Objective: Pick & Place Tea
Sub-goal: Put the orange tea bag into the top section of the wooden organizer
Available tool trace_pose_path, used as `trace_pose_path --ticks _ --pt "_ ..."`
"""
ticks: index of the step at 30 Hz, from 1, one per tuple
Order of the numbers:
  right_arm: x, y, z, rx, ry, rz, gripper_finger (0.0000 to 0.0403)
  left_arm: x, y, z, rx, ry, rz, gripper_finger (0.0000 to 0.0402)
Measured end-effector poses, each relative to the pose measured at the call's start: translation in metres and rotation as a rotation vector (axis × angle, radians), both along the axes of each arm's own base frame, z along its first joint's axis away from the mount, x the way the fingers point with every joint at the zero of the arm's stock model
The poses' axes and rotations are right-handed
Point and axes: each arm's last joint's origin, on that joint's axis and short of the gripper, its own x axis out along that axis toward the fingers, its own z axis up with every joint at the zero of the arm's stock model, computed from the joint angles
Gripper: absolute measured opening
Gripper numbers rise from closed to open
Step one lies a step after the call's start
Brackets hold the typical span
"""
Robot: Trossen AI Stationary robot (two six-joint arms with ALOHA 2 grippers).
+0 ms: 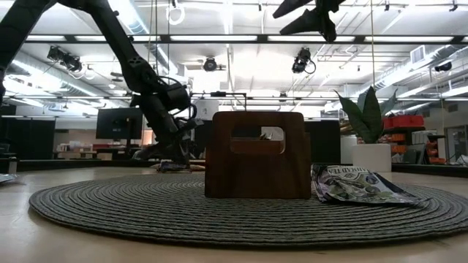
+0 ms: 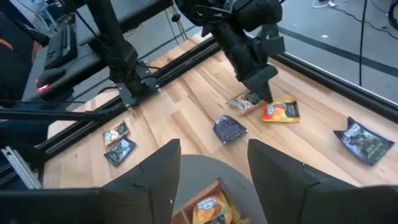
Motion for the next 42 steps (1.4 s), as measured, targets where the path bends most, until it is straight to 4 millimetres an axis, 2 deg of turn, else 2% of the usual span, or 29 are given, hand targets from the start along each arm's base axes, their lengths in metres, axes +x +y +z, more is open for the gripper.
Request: trace_pose_path --ticks 3,17,26,32,37,42 --pt "0.0 0.0 -0.001 0.001 0.01 -0.003 0.0194 0.0 -0.002 -0.001 0.004 0.011 -0.041 0.0006" --pt "-0.001 0.0 -0.003 0.01 0.03 -0.011 0.0194 -0.001 -0.005 0.005 -0.072 -0.102 -0.168 0.0001" --pt "-0.002 -0.002 -0.003 0.003 0.037 -0.021 0.0194 0.005 -0.021 0.03 -0.008 -0.138 -0.294 0.0001" --pt "-0.002 -0.011 -0.004 0.001 0.041 -0.003 0.0194 0.01 -0.033 0.041 0.016 -0.145 -0.346 0.0001" --pt "0.005 -0.017 -0.008 0.008 0.051 0.058 0.0194 0.016 -0.044 0.054 0.042 -0.177 -0.376 0.0" --pt "0.013 -0.024 -0.018 0.055 0.077 0.121 0.0194 0.02 -0.058 0.076 0.089 -0.234 -0.398 0.0"
